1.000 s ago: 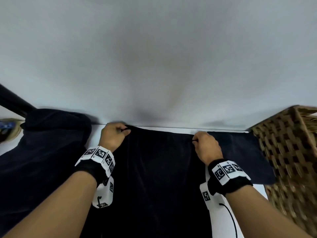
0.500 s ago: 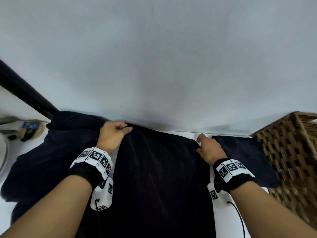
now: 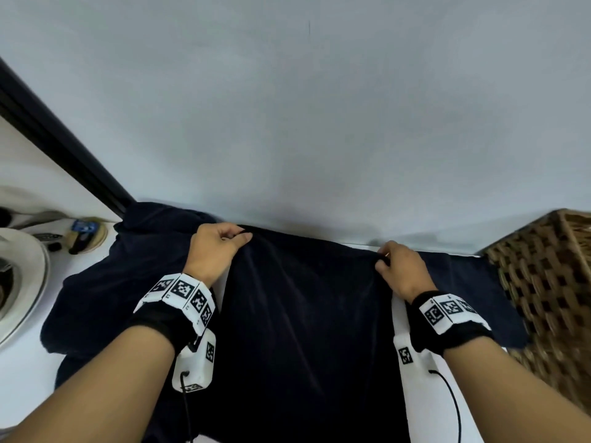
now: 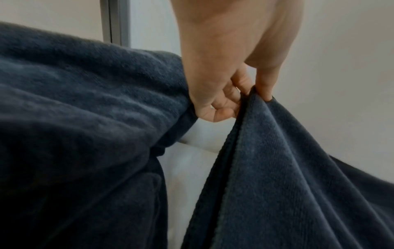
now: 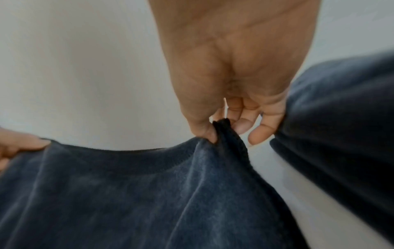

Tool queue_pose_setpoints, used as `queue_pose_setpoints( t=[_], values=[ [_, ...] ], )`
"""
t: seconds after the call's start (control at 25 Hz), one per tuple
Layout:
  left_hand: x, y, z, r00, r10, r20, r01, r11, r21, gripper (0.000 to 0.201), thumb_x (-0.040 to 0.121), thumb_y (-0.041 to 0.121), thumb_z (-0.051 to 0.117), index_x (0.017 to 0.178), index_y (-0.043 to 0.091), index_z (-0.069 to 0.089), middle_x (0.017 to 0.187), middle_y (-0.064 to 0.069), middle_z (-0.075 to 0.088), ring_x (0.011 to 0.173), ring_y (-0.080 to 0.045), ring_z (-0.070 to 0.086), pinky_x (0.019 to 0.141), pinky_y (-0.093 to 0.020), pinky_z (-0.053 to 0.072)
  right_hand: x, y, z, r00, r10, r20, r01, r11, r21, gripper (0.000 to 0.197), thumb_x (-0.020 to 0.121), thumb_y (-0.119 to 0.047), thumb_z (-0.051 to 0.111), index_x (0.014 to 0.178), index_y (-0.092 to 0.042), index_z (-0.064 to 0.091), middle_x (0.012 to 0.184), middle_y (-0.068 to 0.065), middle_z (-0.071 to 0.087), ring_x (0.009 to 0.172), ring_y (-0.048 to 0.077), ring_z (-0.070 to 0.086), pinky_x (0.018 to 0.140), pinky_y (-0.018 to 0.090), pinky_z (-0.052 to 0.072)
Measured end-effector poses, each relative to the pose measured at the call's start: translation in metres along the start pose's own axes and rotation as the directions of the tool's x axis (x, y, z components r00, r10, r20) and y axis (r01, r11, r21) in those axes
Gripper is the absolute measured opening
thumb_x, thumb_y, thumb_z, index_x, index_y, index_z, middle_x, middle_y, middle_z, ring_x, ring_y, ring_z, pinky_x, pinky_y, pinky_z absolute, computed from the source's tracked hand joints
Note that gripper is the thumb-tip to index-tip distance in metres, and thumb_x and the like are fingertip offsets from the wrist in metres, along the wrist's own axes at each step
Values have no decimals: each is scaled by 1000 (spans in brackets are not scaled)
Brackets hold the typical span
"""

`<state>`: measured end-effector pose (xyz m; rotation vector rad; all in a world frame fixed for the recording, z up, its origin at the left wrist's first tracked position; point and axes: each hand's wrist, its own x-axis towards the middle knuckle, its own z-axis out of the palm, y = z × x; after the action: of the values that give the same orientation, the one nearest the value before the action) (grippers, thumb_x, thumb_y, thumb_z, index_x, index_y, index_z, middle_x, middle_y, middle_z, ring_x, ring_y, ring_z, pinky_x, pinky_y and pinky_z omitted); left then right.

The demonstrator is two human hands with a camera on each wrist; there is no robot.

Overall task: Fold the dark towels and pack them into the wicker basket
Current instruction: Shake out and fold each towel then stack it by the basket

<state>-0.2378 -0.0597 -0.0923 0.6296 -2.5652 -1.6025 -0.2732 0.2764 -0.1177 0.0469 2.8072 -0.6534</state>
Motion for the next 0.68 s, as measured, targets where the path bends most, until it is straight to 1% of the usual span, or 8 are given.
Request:
queue_pose_setpoints(
  t=[0.12, 0.2, 0.28, 0.4, 0.48, 0.56, 0.6, 0.68],
  values=[
    [-7, 17, -30, 999, 11, -45, -15, 995, -95, 10, 76, 22, 78, 67, 26, 75, 68, 6, 69, 69, -10, 61, 80, -35, 52, -18, -8, -44, 992, -43, -120, 64, 983, 173, 3, 89, -19, 61, 91, -17, 60, 93, 2, 66, 93, 26, 63, 79, 29, 43],
    [-21, 42, -56, 996, 18, -83, -31, 987, -160, 8, 76, 22, 78, 69, 23, 75, 72, 2, 70, 72, -14, 62, 82, -38, 53, -42, -18, -84, 987, -43, -152, 97, 925, 367, 5, 89, -19, 62, 85, -21, 60, 88, 0, 68, 89, 23, 64, 82, 36, 50],
    [-42, 72, -83, 990, 72, -118, -97, 970, -222, 11, 79, 17, 77, 69, 17, 73, 76, -7, 67, 74, -18, 60, 78, -38, 52, -73, -36, -126, 978, -62, -201, 158, 846, 509, 10, 87, -12, 65, 87, -22, 64, 89, 5, 69, 86, 27, 64, 84, 42, 54],
    [-75, 113, -115, 968, 180, -174, -226, 925, -304, 10, 82, 12, 74, 73, 16, 72, 78, -11, 68, 75, -19, 61, 75, -32, 52, -118, -63, -176, 950, -103, -296, 259, 790, 555, 17, 83, -2, 67, 91, -17, 68, 95, 16, 69, 89, 37, 60, 87, 46, 52],
    [-97, 133, -136, 948, 234, -214, -297, 892, -341, 10, 82, 12, 74, 75, 20, 73, 75, -5, 71, 72, -16, 63, 73, -27, 52, -146, -80, -202, 929, -133, -347, 329, 727, 603, 17, 84, 1, 66, 89, -15, 68, 94, 16, 69, 80, 29, 58, 80, 40, 52],
    [-115, 150, -154, 930, 277, -240, -351, 865, -360, 12, 82, 12, 74, 80, 24, 74, 71, -2, 69, 71, -14, 62, 75, -23, 51, -169, -90, -221, 909, -137, -394, 372, 694, 617, 18, 85, 2, 65, 86, -16, 67, 81, 2, 68, 71, 12, 56, 68, 24, 48],
    [-124, 157, -161, 921, 304, -242, -376, 856, -355, 14, 83, 11, 74, 84, 26, 74, 70, -3, 66, 71, -14, 61, 77, -21, 50, -179, -93, -229, 896, -145, -419, 394, 694, 603, 18, 85, 2, 65, 85, -16, 66, 77, -5, 67, 66, 5, 56, 64, 16, 45],
    [-135, 168, -172, 913, 343, -220, -398, 866, -302, 17, 84, 12, 72, 91, 28, 72, 73, -5, 65, 73, -12, 62, 84, -19, 48, -191, -97, -239, 867, -177, -465, 426, 749, 508, 15, 85, -2, 67, 88, -16, 66, 80, -8, 68, 68, 1, 59, 63, 8, 44]
  ],
)
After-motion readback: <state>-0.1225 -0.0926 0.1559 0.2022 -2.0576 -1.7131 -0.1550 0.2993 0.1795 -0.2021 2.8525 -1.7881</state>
